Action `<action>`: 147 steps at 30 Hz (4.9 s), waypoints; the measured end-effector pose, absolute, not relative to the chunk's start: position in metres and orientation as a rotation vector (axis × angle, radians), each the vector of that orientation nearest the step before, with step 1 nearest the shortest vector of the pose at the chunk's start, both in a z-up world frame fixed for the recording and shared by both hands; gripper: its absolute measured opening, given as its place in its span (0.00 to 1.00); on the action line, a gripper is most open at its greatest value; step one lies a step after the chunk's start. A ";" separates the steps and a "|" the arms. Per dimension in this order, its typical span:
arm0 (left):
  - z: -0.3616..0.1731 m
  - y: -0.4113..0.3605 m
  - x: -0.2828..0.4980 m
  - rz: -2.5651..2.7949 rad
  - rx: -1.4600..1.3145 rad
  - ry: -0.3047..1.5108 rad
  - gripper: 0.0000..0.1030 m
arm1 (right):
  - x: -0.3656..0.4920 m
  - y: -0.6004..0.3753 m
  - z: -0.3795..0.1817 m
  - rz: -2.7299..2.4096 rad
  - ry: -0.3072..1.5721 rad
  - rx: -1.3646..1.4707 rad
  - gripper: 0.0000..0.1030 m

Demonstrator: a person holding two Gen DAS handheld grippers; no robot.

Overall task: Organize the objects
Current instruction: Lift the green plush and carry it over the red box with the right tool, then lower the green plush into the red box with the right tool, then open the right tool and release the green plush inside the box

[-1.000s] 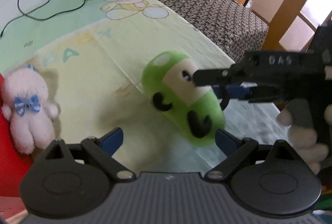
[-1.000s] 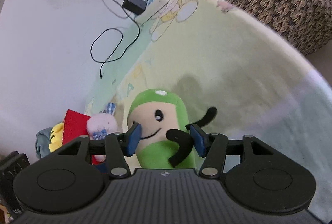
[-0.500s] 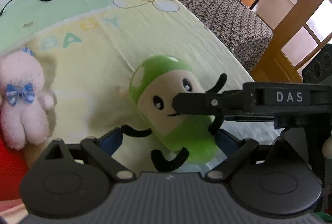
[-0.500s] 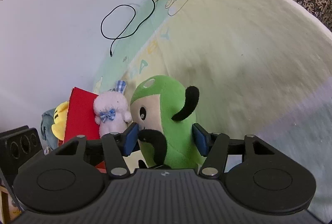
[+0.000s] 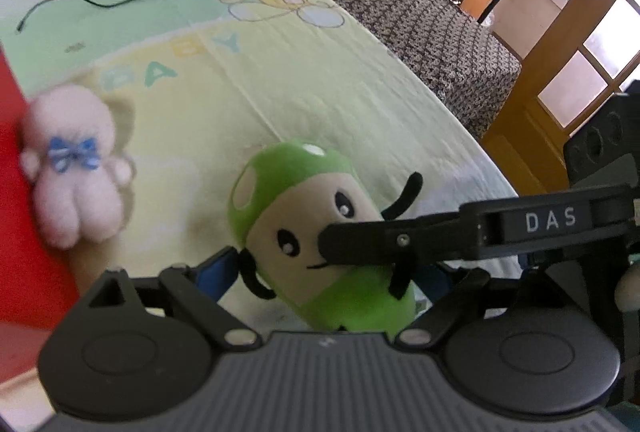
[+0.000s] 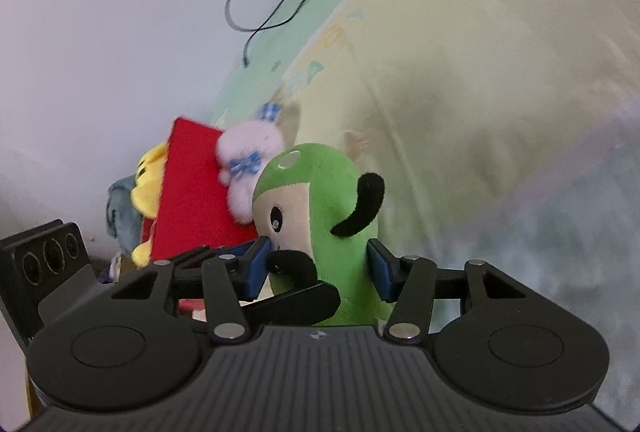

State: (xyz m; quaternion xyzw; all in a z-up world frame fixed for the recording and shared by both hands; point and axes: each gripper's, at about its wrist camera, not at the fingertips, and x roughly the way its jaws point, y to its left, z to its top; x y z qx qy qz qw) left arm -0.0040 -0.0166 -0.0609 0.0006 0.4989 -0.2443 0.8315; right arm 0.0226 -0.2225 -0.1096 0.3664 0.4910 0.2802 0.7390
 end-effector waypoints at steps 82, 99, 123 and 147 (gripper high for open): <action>-0.026 0.321 -0.011 -0.116 0.024 0.885 0.92 | 0.043 0.148 -0.035 0.648 0.866 0.353 0.25; -0.033 0.311 -0.002 -0.073 0.058 0.921 0.98 | 0.042 0.134 -0.039 0.664 0.833 0.349 0.22; -0.035 0.309 0.000 -0.068 0.082 0.943 1.00 | 0.054 0.113 -0.041 0.733 0.908 0.448 0.20; -0.035 0.306 0.005 -0.061 0.091 0.967 1.00 | 0.054 0.115 -0.044 0.756 0.897 0.422 0.18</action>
